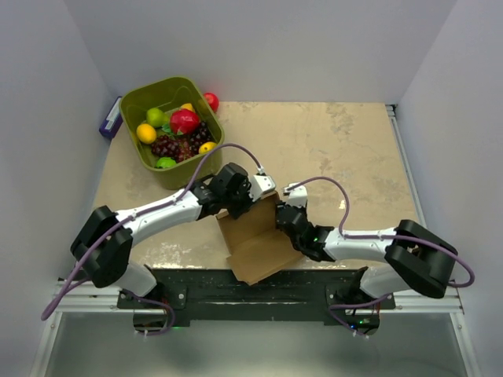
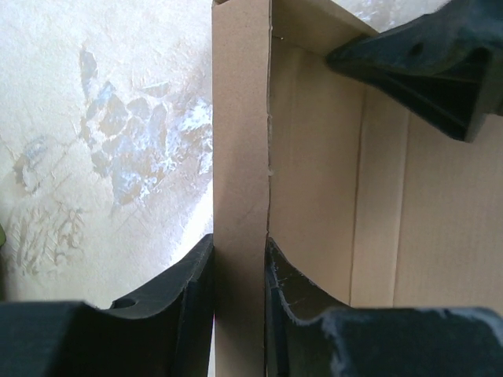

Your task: Fold the paper box

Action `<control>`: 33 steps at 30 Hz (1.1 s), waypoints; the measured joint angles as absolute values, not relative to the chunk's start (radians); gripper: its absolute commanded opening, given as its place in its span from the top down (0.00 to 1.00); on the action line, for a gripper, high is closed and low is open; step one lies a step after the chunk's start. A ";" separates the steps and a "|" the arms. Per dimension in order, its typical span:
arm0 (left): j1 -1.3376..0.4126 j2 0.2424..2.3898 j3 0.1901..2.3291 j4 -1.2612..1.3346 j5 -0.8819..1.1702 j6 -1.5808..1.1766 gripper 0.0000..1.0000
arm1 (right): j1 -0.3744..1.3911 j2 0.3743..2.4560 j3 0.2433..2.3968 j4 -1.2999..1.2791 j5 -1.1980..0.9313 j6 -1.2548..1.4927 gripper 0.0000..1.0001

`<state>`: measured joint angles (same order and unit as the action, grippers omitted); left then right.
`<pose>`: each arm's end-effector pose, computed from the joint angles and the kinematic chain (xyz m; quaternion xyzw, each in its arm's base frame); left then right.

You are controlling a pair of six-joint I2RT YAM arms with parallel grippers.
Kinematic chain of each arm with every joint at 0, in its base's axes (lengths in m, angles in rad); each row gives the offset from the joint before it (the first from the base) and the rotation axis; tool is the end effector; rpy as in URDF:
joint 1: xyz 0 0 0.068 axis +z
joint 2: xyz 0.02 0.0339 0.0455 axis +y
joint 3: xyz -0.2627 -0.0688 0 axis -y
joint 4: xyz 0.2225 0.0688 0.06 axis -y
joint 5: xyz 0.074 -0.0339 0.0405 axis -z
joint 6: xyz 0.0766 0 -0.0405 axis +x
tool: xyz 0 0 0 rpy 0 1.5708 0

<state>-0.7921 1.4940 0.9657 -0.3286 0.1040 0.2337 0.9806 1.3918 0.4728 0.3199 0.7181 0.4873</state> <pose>0.2195 -0.2338 0.2016 0.4750 0.8064 -0.1430 0.3220 0.1892 0.1918 0.1573 -0.0430 0.8429 0.0621 0.5327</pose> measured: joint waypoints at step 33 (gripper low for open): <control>-0.710 1.604 1.019 -0.356 0.002 0.010 1.00 | 0.968 0.696 0.706 -0.653 0.289 1.062 0.11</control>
